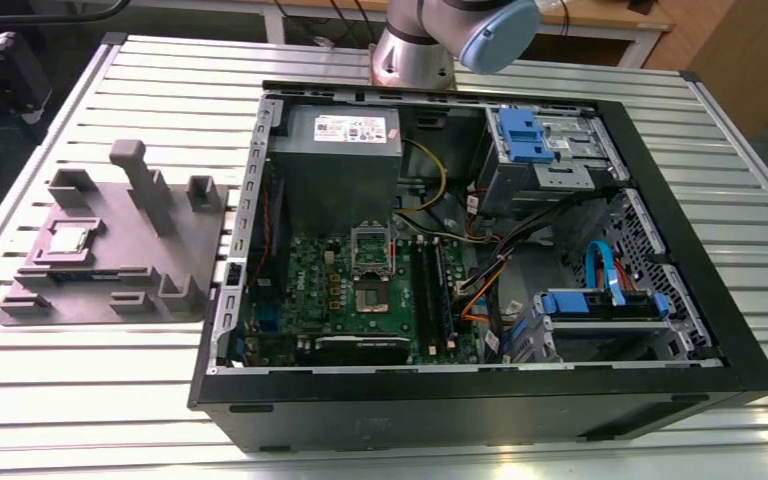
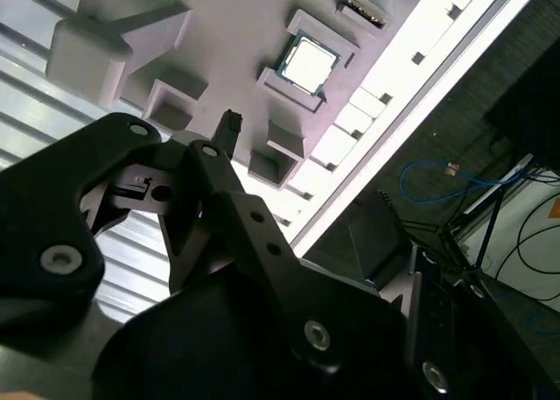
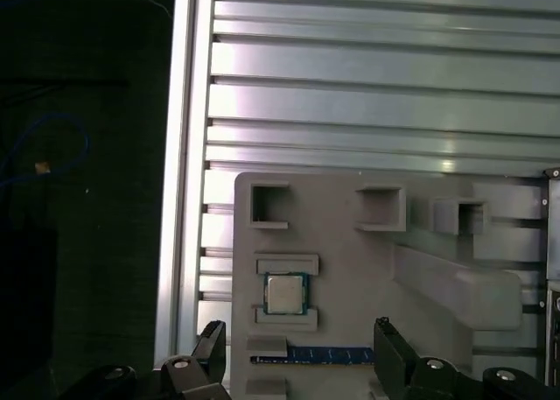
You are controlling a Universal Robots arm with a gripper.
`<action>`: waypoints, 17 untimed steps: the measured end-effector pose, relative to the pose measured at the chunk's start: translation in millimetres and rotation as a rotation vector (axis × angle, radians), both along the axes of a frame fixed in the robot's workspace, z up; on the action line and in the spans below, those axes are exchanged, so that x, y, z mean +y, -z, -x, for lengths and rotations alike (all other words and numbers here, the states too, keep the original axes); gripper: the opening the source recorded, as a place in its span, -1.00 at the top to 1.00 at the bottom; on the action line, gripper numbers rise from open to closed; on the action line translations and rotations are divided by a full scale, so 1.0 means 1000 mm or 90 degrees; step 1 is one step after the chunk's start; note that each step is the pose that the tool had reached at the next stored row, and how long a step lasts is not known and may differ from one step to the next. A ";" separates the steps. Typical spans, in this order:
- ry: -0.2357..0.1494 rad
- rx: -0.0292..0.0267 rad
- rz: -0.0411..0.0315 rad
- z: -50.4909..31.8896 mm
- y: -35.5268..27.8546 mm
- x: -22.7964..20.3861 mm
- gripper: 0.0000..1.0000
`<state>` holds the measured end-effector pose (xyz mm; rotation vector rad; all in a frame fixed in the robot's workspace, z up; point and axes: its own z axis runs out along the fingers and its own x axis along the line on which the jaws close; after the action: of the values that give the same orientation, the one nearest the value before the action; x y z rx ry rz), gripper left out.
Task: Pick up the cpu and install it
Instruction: 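Pick up the cpu and move it towards the insertion slot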
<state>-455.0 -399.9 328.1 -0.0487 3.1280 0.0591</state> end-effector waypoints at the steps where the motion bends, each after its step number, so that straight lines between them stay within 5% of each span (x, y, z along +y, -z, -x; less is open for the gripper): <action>1: -0.001 0.0004 0.0004 0.0000 0.0017 0.0000 -0.53; 12: -0.004 0.0009 -0.0026 0.0001 0.0216 -0.0002 -0.53; 17: -0.010 0.0032 -0.0026 0.0001 0.0308 -0.0041 -0.53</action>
<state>-455.0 -404.0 297.3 -0.0742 3.1326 0.0659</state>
